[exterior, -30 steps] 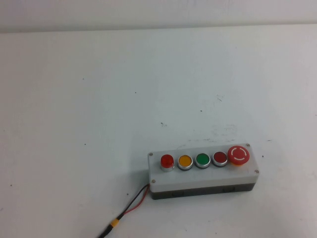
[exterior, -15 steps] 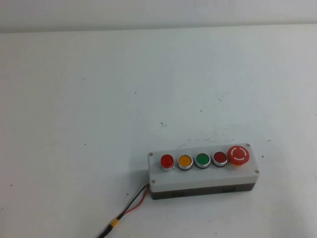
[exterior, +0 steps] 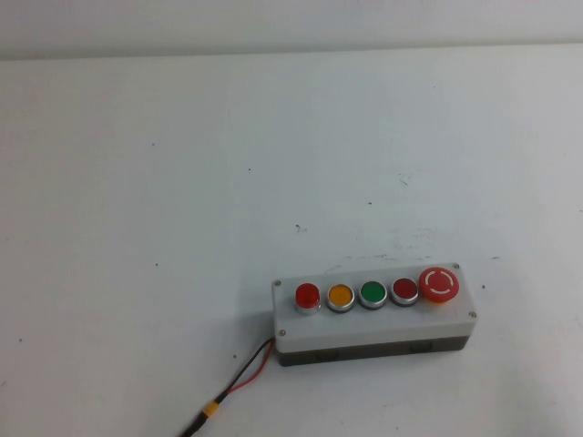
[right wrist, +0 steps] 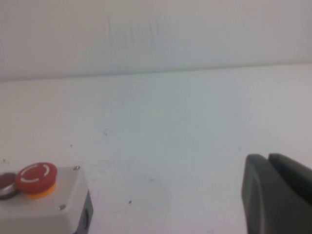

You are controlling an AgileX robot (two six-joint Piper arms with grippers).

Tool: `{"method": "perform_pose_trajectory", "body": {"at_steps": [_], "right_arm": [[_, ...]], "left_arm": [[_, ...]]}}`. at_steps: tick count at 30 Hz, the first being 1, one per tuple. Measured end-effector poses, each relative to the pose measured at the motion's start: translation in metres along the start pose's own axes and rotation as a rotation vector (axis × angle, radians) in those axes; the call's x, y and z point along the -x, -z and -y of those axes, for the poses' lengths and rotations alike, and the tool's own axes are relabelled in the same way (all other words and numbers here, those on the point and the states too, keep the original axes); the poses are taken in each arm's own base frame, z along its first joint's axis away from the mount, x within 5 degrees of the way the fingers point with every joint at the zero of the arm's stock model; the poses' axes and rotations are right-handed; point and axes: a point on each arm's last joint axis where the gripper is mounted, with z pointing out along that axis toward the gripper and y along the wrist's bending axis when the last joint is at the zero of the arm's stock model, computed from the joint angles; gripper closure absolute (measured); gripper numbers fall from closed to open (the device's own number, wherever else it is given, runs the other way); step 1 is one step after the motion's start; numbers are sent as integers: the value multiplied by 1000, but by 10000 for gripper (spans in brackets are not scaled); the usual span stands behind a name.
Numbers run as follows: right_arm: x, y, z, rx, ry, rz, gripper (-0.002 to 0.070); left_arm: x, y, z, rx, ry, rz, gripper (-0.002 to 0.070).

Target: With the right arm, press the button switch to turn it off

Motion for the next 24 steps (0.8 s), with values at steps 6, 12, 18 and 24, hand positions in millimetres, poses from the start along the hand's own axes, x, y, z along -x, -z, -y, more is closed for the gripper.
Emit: {"method": "perform_pose_trajectory", "body": {"at_steps": [6, 12, 18, 24], "right_arm": [[-8, 0, 1, -7, 3, -87, 692], [-10, 1, 0, 5, 36, -106, 692], [-16, 2, -1, 16, 64, -182, 692], [-19, 2, -1, 19, 73, -215, 692]], "left_arm": [[0, 0, 0, 0, 0, 0, 677], [0, 0, 0, 0, 0, 0, 677], [0, 0, 0, 0, 0, 0, 677], [0, 0, 0, 0, 0, 0, 677]]}}
